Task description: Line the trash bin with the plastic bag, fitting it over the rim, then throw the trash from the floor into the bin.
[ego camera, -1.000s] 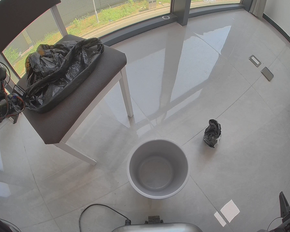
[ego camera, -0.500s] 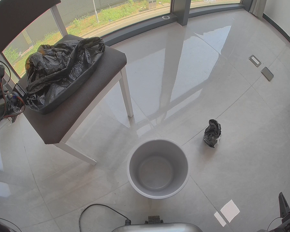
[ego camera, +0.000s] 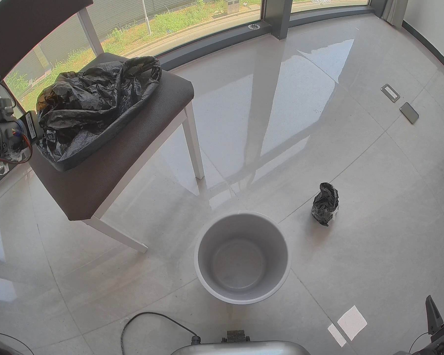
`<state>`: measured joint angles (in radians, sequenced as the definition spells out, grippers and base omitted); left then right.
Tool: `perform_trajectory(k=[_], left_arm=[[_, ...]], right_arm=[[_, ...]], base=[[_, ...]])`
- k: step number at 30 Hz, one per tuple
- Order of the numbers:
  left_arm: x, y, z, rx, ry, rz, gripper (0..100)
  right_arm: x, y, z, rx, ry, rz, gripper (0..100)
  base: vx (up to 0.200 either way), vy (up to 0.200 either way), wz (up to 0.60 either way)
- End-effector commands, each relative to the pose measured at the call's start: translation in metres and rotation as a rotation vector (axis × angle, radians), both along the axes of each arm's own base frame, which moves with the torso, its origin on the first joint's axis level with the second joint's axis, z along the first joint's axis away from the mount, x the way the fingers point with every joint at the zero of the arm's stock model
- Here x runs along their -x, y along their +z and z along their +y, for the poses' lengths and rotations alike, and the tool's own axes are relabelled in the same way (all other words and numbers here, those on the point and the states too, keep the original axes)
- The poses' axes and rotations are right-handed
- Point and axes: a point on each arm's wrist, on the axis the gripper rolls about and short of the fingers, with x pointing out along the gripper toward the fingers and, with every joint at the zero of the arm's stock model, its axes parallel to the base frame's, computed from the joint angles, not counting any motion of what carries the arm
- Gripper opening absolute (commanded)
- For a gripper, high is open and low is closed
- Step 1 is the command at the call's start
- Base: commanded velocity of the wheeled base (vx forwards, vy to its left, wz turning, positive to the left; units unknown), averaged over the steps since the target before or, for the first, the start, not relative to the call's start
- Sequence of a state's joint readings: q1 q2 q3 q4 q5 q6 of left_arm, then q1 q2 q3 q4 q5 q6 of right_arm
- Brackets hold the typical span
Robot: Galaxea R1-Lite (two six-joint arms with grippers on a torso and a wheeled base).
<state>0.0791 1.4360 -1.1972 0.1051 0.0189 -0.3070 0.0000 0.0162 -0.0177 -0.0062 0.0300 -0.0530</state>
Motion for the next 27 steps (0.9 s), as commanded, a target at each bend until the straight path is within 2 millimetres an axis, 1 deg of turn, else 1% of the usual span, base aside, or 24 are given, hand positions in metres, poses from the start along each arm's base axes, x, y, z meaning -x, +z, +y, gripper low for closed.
perform_trajectory(k=[1,2,3,4,5,6,7,8,9,12,14,16,17,19,20,21,22,24,26,27], left_arm=[[0.009,0.027,-0.017,-0.018,-0.071,-0.061,0],[0.010,0.029,-0.019,-0.018,-0.081,-0.065,0],[0.009,0.029,-0.022,-0.020,-0.089,-0.070,0],[0.009,0.030,-0.027,-0.020,-0.105,-0.075,0],[0.010,0.031,-0.030,-0.022,-0.119,-0.078,0],[0.011,0.032,-0.031,-0.021,-0.125,-0.079,0],[0.015,0.035,-0.039,-0.020,-0.159,-0.095,0],[0.018,0.039,-0.044,-0.019,-0.179,-0.109,0],[0.021,0.042,-0.047,-0.018,-0.192,-0.118,0],[0.034,0.052,-0.057,-0.016,-0.238,-0.159,0],[0.046,0.055,-0.072,-0.014,-0.292,-0.178,0],[0.053,0.057,-0.085,-0.019,-0.316,-0.189,0],[0.056,0.060,-0.089,-0.019,-0.325,-0.201,0],[0.059,0.062,-0.094,-0.018,-0.342,-0.210,0],[0.059,0.062,-0.094,-0.017,-0.344,-0.212,0],[0.062,0.068,-0.097,-0.012,-0.357,-0.230,0],[0.064,0.071,-0.098,-0.011,-0.369,-0.239,0],[0.069,0.077,-0.103,-0.014,-0.403,-0.257,0],[0.071,0.079,-0.104,-0.013,-0.412,-0.262,0],[0.078,0.086,-0.104,-0.012,-0.432,-0.267,0]], right_arm=[[0.004,0.031,0.000,-0.056,0.006,-0.066,100],[0.002,0.070,0.000,-0.135,0.024,-0.073,100],[-0.010,0.104,0.000,-0.236,0.046,-0.043,100],[-0.023,0.128,0.001,-0.359,0.081,0.000,100],[-0.026,0.136,0.001,-0.389,0.102,0.006,100],[-0.026,0.137,0.001,-0.386,0.111,0.011,100],[-0.034,0.139,0.002,-0.287,0.139,0.075,100],[-0.041,0.135,0.003,-0.202,0.154,0.133,100],[-0.043,0.134,0.004,-0.170,0.161,0.155,100],[-0.052,0.133,0.004,-0.162,0.143,0.210,100],[-0.063,0.124,0.006,-0.164,0.149,0.292,100],[-0.072,0.116,0.007,-0.173,0.170,0.385,100],[-0.077,0.114,0.009,-0.178,0.200,0.431,100],[-0.085,0.115,0.011,-0.178,0.230,0.472,100],[-0.086,0.116,0.011,-0.178,0.230,0.472,100],[-0.099,0.124,0.013,-0.168,0.237,0.496,100],[-0.105,0.127,0.014,-0.151,0.239,0.498,100],[-0.117,0.127,0.014,-0.092,0.245,0.512,100],[-0.120,0.127,0.014,-0.076,0.247,0.514,100],[-0.128,0.126,0.015,-0.045,0.259,0.513,100]], base=[[0.000,0.000,0.00],[0.000,0.000,0.00],[0.000,0.000,0.00],[0.000,0.000,0.00],[0.000,0.000,0.00],[0.000,0.000,0.00],[0.000,0.000,0.00],[0.000,0.000,0.00],[0.000,0.000,0.00],[0.000,0.000,0.00],[0.000,0.000,0.00],[0.000,0.000,0.00],[0.000,0.000,0.00],[0.000,0.000,0.00],[0.000,0.000,0.00],[0.000,0.000,0.00],[0.000,0.000,0.00],[0.000,0.000,0.00],[0.000,0.000,0.00],[0.000,0.000,0.00]])
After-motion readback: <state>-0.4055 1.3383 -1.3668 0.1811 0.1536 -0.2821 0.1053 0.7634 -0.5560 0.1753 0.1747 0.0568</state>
